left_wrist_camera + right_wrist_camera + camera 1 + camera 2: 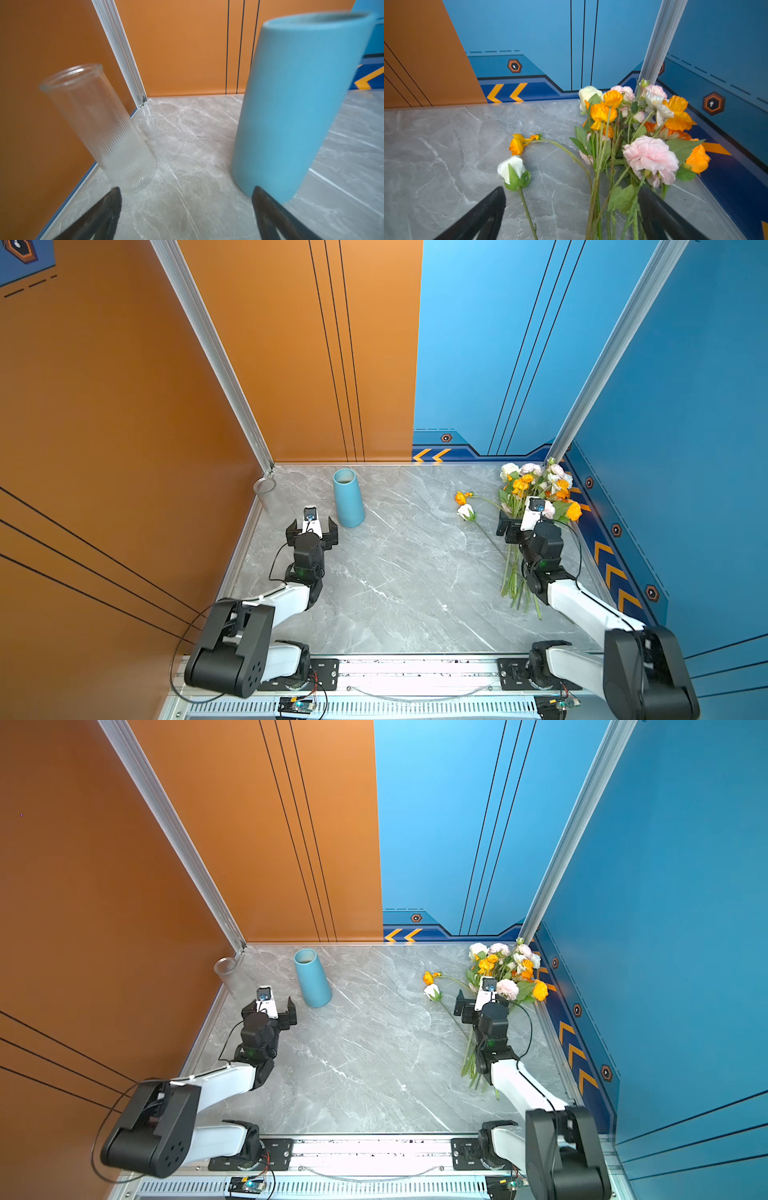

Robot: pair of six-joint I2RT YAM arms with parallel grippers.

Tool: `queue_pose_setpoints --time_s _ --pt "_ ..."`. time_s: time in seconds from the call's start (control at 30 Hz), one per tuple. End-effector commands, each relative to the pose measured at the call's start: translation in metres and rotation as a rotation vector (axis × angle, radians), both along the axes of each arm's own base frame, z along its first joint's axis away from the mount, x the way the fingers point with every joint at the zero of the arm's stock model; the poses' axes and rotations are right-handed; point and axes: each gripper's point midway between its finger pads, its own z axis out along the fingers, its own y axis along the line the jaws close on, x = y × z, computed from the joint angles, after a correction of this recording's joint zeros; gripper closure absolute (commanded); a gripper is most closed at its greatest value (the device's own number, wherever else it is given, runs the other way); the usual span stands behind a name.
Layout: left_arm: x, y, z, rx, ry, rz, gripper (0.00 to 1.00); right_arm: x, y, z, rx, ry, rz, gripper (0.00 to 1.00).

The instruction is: Arrange the flowers into the vase

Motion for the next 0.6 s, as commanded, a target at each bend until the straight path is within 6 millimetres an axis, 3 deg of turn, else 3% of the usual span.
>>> queue_pose_setpoints --time_s 0.0,0.1,0.27,0.47,0.57 --pt "-0.005 -0.005 0.015 -0.009 0.015 0.009 0.02 -0.021 0.012 0.007 0.048 0.091 0.038 0.00" --pt "-0.007 -0.036 0.033 -0.079 0.014 -0.123 0.02 -0.037 0.032 0.021 0.090 0.121 0.102 0.00" --pt "-0.009 -0.094 0.045 -0.069 0.038 -0.339 0.02 -0.056 0.095 0.036 0.219 0.143 0.337 0.00" --pt "0.016 -0.113 0.036 0.076 0.092 -0.361 0.02 -0.061 0.169 0.069 0.245 0.097 0.555 0.00" --pt "0.029 -0.108 0.043 0.088 0.038 -0.308 0.02 -0.063 0.210 0.083 0.212 0.090 0.651 0.00"
